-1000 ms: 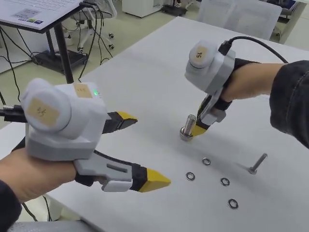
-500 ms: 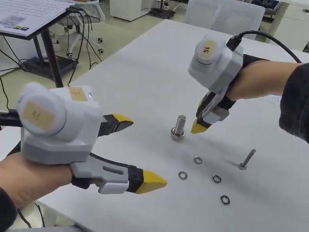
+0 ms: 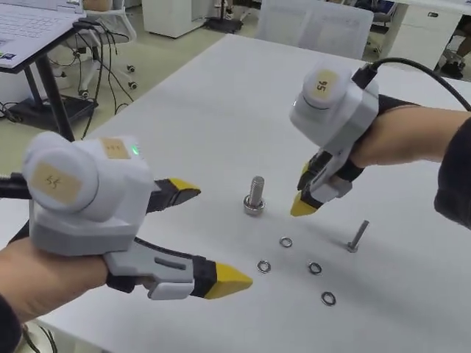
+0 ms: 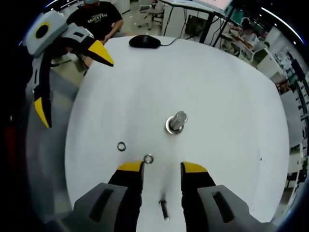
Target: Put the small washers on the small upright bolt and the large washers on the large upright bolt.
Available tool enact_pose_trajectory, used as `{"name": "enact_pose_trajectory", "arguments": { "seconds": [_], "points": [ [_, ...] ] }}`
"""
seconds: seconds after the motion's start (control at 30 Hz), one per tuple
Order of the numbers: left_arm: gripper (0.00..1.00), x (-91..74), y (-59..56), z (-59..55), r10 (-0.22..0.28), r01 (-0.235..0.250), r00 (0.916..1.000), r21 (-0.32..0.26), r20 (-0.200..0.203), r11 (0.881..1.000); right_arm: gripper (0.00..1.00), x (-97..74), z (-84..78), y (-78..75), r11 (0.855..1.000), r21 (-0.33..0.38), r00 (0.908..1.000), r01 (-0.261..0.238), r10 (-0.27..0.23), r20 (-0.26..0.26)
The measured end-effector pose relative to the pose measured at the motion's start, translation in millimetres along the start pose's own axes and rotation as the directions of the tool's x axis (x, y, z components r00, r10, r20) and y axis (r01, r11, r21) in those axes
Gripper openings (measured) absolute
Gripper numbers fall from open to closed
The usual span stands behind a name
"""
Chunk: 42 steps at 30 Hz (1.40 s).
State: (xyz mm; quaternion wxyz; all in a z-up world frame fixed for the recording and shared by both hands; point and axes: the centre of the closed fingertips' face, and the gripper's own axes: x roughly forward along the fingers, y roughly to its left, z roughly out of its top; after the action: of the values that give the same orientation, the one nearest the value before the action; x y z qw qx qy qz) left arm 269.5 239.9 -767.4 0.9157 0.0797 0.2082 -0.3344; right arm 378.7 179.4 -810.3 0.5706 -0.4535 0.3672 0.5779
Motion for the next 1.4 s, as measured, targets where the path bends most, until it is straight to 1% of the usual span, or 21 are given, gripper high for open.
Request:
{"name": "enact_pose_trajectory", "arguments": {
  "seconds": [0.17,0.5,0.73,0.93,1.17,1.27,1.4],
  "points": [
    [0.81,2.3,-3.5,2.6,-0.014,0.014,0.9999,0.011,-0.004,1.0,0.31,-3.0,-8.2,8.7,1.0,0.012,1.0,-0.001,0.001,0.003],
    [0.81,7.3,-14.4,10.7,-0.044,0.044,0.999,0.04,-0.008,0.998,0.3,-0.1,-37.5,27.8,0.999,0.045,0.9997,-0.018,0.018,-0.017],
    [0.81,9.9,-21.9,16.3,-0.064,0.065,0.9979,0.059,-0.01,0.996,0.3,0.0,-49.9,38.2,0.997,0.076,0.9995,-0.026,0.027,-0.015],
    [0.81,13.2,-27.6,19.1,-0.086,0.087,0.9961,0.074,-0.018,0.993,0.3,4.0,-61.9,48.5,0.993,0.113,0.9993,-0.035,0.036,-0.012],
    [0.81,17.8,-33.8,21.7,-0.114,0.115,0.9933,0.087,-0.019,0.99,0.29,13.2,-68.2,59.2,0.987,0.15,0.9987,-0.05,0.051,-0.007],
    [0.81,17.8,-35.1,20.1,-0.121,0.123,0.9923,0.089,-0.023,0.988,0.28,16.2,-68.3,59.9,0.985,0.162,0.9986,-0.052,0.053,-0.004],
    [0.81,17.9,-36.5,17.1,-0.13,0.132,0.9911,0.086,-0.029,0.988,0.27,20.8,-64.3,58.7,0.983,0.173,0.9985,-0.055,0.056,0.0]
  ]
}}
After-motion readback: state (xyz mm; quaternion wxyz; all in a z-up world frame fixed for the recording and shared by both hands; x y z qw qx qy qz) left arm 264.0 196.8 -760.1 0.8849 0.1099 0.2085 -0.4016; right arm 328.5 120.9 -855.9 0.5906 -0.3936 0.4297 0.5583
